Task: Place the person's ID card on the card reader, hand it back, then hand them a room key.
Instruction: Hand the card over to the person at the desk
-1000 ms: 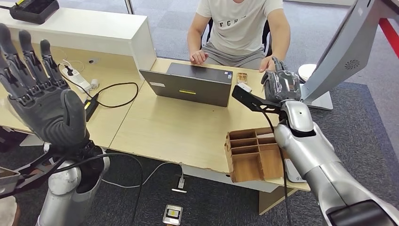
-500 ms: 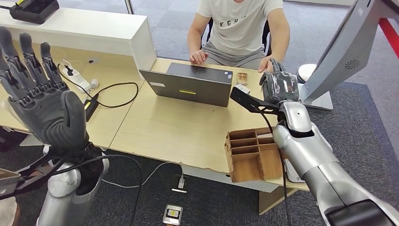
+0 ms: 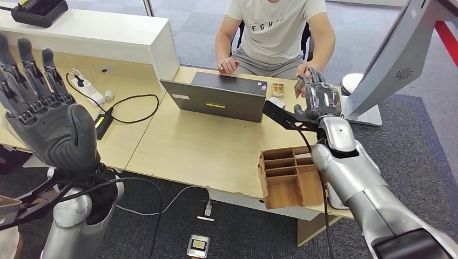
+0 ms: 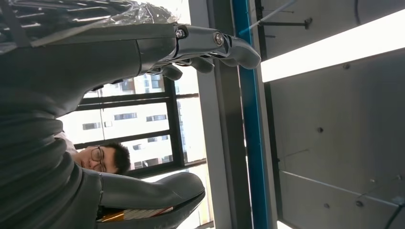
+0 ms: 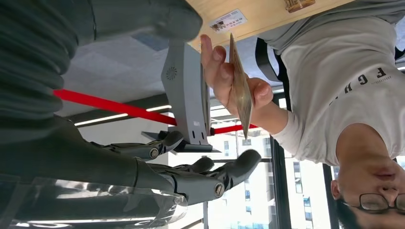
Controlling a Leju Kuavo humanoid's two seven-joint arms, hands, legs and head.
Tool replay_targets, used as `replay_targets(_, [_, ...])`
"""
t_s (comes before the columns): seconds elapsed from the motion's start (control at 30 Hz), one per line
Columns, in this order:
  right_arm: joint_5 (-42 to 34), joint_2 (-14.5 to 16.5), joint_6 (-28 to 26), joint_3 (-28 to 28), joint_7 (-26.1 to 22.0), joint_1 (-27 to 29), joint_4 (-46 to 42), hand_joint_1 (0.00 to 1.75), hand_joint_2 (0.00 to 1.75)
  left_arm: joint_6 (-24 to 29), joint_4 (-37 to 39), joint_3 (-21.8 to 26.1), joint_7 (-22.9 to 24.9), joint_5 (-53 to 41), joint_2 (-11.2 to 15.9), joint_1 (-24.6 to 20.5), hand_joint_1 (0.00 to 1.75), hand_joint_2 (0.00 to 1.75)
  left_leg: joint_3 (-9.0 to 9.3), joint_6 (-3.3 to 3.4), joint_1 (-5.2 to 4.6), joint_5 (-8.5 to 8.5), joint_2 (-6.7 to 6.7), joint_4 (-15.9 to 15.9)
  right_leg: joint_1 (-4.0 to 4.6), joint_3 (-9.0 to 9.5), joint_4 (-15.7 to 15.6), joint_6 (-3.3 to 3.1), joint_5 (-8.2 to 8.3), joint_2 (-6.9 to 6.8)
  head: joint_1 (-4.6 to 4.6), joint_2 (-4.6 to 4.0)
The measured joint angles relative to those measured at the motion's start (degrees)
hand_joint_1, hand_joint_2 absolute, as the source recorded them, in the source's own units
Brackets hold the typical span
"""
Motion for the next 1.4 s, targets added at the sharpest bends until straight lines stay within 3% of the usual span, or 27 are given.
replay_targets(0.3, [-2.9,-0.5,-4.0,0.0,-2.7,0.0,-2.9,0.00,1.75,0.4,-0.2,0.0,0.2,-0.6,0.3,1.1,0.00,1.75,0.01,0.00,0.00,0.00,0.01,0.0,0.00,-0.01,0.0,0.00,0.00,0.00,-0.01,0.00])
replay_targets(0.43, [-6.5,-1.7,-7.4,-0.8,-4.0,2.2,-8.7,0.00,1.75,1.4,-0.8,0.1,0.6,-1.5,0.5,2.2,0.00,1.75,0.04,0.00,0.00,0.00,0.01,0.0,0.01,0.00,0.0,0.00,-0.01,0.00,0.01,0.00])
replay_targets(0.67, [-11.5,-5.5,-12.9,-3.2,-5.0,15.0,-27.4,0.00,1.75,3.0,-2.2,0.4,1.0,-3.2,1.0,5.1,0.00,1.75,0.05,0.01,0.00,-0.04,0.01,0.0,0.01,0.00,0.0,-0.01,-0.03,0.00,-0.01,0.00])
replay_targets(0.9, [-15.2,-8.0,-20.8,-8.0,-12.3,33.5,-48.1,0.00,1.75,3.4,-3.5,1.3,0.8,-5.2,1.0,8.1,0.00,1.75,0.03,0.02,0.00,-0.07,0.00,0.0,0.01,0.00,0.0,-0.01,-0.08,-0.01,-0.01,0.00])
replay_targets(1.03, [-16.6,-8.3,-21.9,-12.4,-17.1,42.3,-58.4,0.00,1.75,3.9,-4.1,1.4,0.8,-5.6,1.0,8.7,0.00,1.75,0.02,0.02,0.00,-0.08,0.01,0.0,0.00,0.00,0.0,-0.01,-0.08,-0.01,0.00,0.00])
replay_targets(1.2, [-17.1,-8.4,-21.9,-15.9,-20.1,48.9,-68.5,0.00,1.75,4.3,-4.3,1.5,0.2,-5.2,1.0,8.8,0.00,1.75,0.04,0.03,-0.01,-0.07,0.04,0.0,0.00,0.02,-0.1,-0.02,-0.07,0.00,0.01,0.00])
replay_targets(1.4, [-18.9,-8.4,-21.9,-18.0,-22.8,52.5,-75.6,0.00,1.75,5.6,-4.5,1.5,-0.3,-4.5,1.0,9.4,0.00,1.75,0.05,0.02,0.00,-0.06,0.04,0.0,0.00,0.02,0.0,-0.03,-0.06,0.01,-0.01,0.00])
